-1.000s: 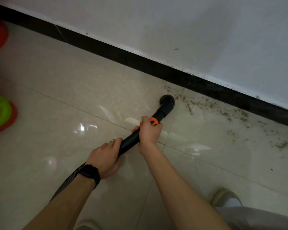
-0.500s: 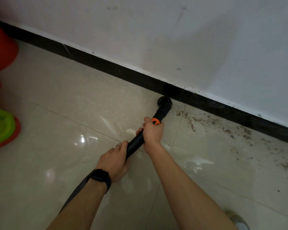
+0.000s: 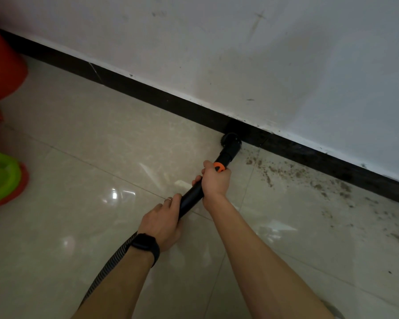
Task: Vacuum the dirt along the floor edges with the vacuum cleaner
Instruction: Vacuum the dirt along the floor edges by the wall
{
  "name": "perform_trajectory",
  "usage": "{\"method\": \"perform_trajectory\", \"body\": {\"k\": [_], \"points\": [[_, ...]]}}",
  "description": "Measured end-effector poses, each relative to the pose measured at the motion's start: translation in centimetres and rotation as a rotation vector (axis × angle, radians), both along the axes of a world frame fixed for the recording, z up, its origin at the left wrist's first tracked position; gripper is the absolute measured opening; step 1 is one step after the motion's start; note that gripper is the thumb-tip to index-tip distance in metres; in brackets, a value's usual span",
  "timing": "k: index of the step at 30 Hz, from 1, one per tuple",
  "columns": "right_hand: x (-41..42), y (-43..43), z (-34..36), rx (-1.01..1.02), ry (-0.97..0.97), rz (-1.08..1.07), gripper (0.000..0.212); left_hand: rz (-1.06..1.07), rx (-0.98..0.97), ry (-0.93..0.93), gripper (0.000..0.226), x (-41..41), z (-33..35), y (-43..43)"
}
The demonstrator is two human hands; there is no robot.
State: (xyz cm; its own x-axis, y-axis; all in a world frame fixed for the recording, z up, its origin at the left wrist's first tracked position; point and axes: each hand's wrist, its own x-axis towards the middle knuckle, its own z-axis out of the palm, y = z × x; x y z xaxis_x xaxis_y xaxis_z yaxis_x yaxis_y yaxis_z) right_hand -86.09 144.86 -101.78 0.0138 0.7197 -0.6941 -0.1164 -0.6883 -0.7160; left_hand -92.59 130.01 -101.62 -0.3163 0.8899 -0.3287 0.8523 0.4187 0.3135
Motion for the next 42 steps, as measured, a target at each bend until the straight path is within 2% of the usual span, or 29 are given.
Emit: {"method": "perform_trajectory", "body": {"k": [8, 18, 42], "points": [[0.6, -1.9, 0.1, -0.015, -0.013, -0.015, 0.027, -0.043, -0.028, -0.013, 0.045, 0.2, 0.3, -1.6], [1.1, -8.5, -0.2, -0.05, 0.003, -0.152, 0.023, -0.173, -0.101, -0.004, 0.043, -1.8, 1.0, -6.8], [2.7, -2.1, -0.1, -0.006, 0.042, -0.126, 0.03, -0.153, -0.076, 0.041, 0.051, 0.8, 0.4, -0.7]]}}
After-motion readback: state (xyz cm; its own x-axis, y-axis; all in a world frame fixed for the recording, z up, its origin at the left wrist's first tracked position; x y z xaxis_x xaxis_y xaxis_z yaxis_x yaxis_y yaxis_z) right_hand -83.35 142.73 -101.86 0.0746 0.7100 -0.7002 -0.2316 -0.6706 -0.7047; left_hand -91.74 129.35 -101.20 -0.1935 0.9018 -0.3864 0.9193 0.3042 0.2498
